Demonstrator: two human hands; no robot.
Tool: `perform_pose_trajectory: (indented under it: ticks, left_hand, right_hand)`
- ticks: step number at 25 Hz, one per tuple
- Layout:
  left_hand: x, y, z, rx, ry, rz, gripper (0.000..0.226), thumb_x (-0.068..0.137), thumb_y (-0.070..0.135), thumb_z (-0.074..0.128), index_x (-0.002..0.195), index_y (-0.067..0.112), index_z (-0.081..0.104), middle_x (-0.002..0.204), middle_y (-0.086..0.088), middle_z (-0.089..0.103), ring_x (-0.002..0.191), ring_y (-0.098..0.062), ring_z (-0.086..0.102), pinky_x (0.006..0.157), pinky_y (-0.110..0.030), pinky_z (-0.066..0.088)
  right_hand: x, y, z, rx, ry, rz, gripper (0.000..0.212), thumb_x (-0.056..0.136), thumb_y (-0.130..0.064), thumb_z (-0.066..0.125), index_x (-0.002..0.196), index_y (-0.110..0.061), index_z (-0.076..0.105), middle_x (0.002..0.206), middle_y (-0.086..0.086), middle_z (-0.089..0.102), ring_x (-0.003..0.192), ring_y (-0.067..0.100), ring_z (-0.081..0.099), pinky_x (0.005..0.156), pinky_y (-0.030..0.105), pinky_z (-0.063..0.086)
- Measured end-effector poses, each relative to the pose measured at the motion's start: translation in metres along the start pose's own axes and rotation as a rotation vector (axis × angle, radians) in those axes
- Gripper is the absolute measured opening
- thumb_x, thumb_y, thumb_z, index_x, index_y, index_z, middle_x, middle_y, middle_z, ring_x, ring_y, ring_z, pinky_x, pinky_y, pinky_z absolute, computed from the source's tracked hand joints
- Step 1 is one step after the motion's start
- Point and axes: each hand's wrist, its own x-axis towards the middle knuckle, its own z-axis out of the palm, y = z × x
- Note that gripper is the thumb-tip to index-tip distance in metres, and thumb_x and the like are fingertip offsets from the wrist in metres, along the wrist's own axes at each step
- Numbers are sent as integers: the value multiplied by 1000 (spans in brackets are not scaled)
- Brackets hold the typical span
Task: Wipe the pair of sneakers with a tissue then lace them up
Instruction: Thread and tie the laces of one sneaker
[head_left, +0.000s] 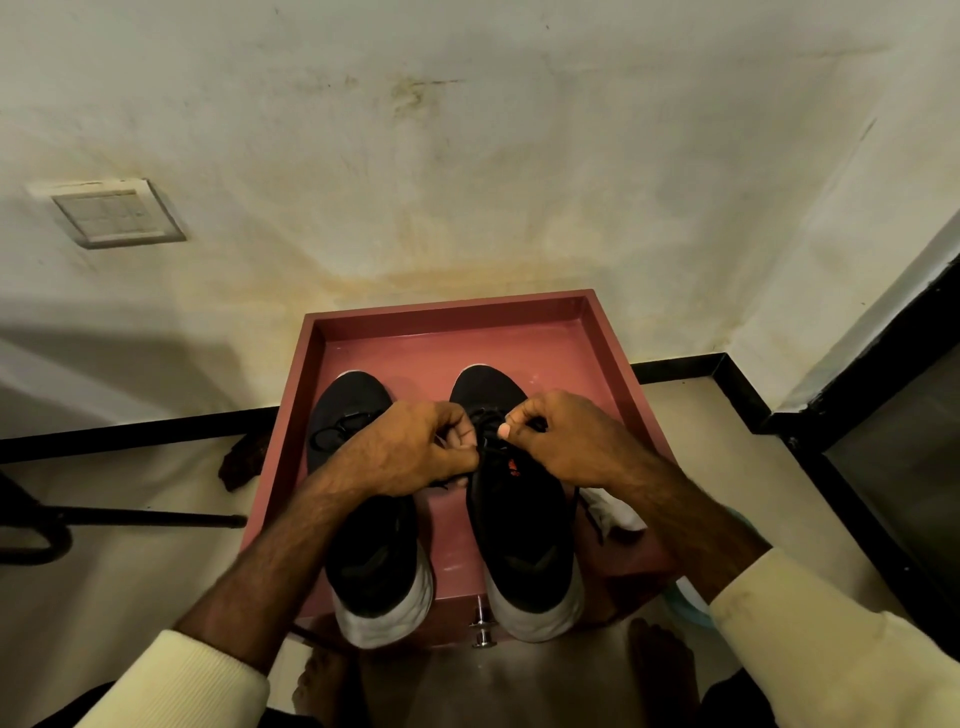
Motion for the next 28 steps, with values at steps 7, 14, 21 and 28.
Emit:
perform_pose_trajectory:
  ticks: [7, 14, 21, 28]
  left_hand:
    - [-1, -1, -2, 8, 67, -25, 8, 92, 23, 69, 88, 17, 65, 80, 0, 75, 62, -3, 66, 68, -27, 60]
    - [-3, 0, -5, -17, 21, -48, 4, 94, 21, 68, 92, 18, 66, 75, 6, 73, 61, 0, 66, 67, -20, 57]
    - [-1, 4, -3, -287, 139, -121, 8, 102, 16, 62, 109, 17, 66, 85, -1, 80, 74, -14, 79, 70, -23, 63]
    - [6, 3, 4, -77, 187, 130, 16, 94, 34, 75, 109, 34, 77, 104, 16, 76, 95, -4, 72, 85, -20, 58]
  right_hand:
    - [2, 2, 0, -1, -27, -3, 22, 103, -34, 63, 83, -26, 69, 81, -16, 62, 81, 3, 60, 76, 24, 45]
    - [-1, 1, -21, 125, 54, 24, 18, 103, -26, 62, 112, -21, 76, 110, -9, 75, 102, 8, 69, 97, 34, 56]
    - [-13, 14, -36, 75, -36, 56, 4, 94, -28, 76, 92, -28, 79, 83, -12, 77, 76, -2, 69, 71, 20, 53]
    - [-9, 7, -18, 46, 117, 4, 24, 87, -22, 83, 106, -26, 69, 83, -4, 74, 75, 8, 71, 73, 28, 60]
